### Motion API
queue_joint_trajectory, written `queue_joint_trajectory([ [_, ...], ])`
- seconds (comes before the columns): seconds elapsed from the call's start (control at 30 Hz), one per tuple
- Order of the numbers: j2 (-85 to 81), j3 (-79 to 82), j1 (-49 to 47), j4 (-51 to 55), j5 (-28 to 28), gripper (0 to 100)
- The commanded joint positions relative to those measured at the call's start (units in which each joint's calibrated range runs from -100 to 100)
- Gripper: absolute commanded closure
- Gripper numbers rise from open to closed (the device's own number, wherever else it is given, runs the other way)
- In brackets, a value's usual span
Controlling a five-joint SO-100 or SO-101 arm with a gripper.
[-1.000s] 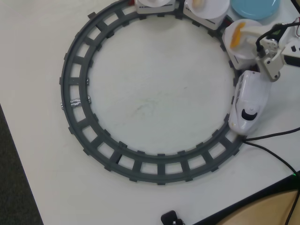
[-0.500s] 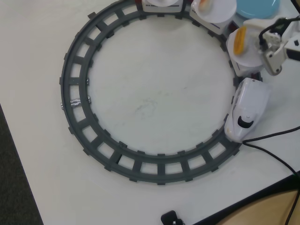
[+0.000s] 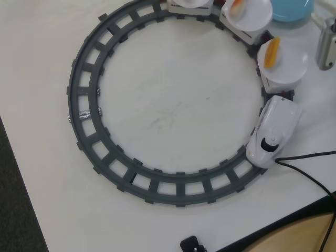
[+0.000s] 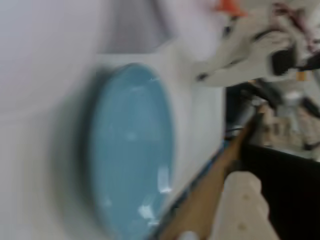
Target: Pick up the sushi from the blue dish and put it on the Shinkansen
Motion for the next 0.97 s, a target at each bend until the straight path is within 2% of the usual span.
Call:
queue_joint_trajectory([
  [0.0,-9.9,11.5,0.0,-1.5,0.1,85],
  [0.17,-21.0,19.4,4.9,-2.8,0.2,85],
  [0.5,-27.1,19.2,23.0,15.5,0.2,85],
  [0.93,-27.2,19.2,25.2,17.7,-0.3,86],
])
